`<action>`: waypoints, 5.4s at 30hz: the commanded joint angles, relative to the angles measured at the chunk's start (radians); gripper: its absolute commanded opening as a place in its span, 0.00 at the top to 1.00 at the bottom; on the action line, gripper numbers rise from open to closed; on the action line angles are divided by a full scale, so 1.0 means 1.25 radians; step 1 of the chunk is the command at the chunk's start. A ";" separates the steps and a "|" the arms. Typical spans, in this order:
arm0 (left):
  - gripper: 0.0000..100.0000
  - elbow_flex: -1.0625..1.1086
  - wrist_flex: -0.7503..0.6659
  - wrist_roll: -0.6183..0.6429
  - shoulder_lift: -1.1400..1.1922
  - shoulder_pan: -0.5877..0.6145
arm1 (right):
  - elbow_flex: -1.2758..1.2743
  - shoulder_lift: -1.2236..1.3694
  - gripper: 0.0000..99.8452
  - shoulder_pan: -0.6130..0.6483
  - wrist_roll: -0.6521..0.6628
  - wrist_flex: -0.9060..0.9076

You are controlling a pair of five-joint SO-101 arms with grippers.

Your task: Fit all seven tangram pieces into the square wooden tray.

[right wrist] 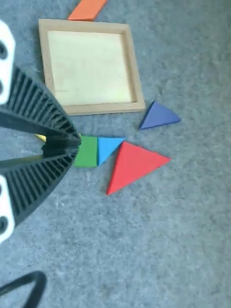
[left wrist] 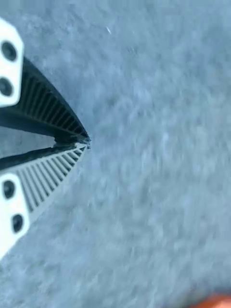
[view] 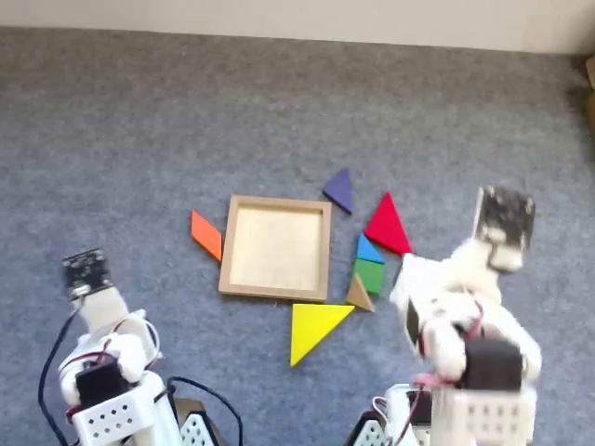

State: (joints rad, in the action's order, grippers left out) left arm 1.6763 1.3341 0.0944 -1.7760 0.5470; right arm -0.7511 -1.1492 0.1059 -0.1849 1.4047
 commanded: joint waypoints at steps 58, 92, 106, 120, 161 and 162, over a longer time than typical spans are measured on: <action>0.99 0.015 0.001 -0.005 -0.041 -0.311 | 0.312 0.455 0.82 0.114 0.221 -0.080; 0.99 0.015 0.001 -0.005 -0.040 -0.311 | 0.618 1.078 0.66 0.099 0.286 -0.088; 0.99 0.015 0.001 -0.005 -0.040 -0.311 | 0.622 1.245 0.66 0.034 0.288 -0.136; 0.99 0.015 0.001 -0.005 -0.040 -0.311 | 0.666 1.248 0.66 0.075 0.226 -0.142; 0.99 0.015 0.001 -0.005 -0.040 -0.311 | 0.686 1.359 0.69 0.074 0.194 -0.137; 0.99 0.015 0.001 -0.005 -0.040 -0.311 | 0.686 1.358 0.70 0.074 0.194 -0.136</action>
State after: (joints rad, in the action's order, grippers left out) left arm 1.6763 1.3341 0.0959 -1.7760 0.1450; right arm 0.0974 0.5447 0.1903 0.0575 1.1976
